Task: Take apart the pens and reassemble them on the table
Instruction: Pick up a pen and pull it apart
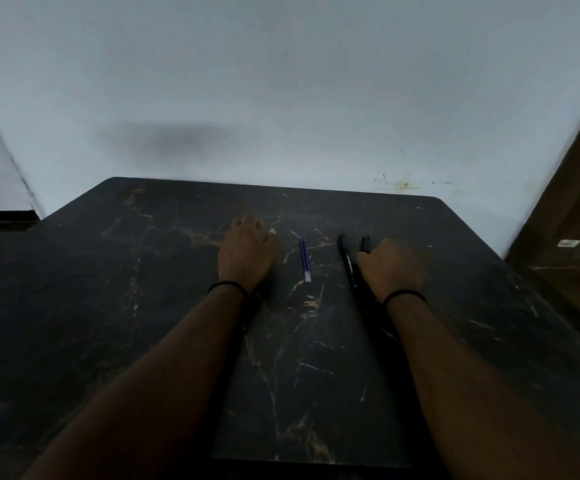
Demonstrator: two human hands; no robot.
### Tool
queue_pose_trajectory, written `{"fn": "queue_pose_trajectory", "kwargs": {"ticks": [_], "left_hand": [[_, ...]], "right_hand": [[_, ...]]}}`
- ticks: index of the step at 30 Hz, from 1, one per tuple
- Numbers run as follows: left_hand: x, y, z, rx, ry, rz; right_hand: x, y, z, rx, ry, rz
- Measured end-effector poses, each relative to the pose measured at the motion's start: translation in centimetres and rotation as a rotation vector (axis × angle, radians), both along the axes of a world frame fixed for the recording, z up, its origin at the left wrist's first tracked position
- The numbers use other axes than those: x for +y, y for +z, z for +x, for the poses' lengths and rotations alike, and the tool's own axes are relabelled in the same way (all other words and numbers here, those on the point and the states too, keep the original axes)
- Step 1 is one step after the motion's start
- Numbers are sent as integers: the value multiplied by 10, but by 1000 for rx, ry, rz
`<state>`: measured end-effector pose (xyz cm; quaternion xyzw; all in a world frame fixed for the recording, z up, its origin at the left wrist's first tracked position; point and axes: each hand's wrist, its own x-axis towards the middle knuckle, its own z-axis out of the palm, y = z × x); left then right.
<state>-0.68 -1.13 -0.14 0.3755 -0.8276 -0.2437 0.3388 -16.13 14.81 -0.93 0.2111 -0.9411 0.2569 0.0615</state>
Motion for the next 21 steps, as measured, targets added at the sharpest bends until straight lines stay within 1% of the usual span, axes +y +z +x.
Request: {"fn": "queue_pose_trajectory", "kwargs": {"ticks": [4,7,10,12,14,15,18,20,21], "left_hand": [[-2,-3,1,67,-11,29],[-6,-6,0,188,-11,59],[-8,-6,-3,310,-23,113],[-7,-6,-5,421,-76,176],[-3,-5,-5,546,-164,212],[-1,-4,-5,596,-202,220],[3,-3,-3,698,-260,260],[4,-2,-2,711,-252,257],[4,-2,-2,672,-244,222]], "right_hand": [[1,0,-2,4,5,-29],[-3,4,1,83,55,-185],[-13,16,26,180,224,-271],[-18,22,51,219,393,-291],[-22,21,73,267,557,-267],[-24,20,81,289,606,-234],[-31,12,89,395,648,-134],[-34,9,89,416,647,-94],[-34,8,88,408,650,-85]]}}
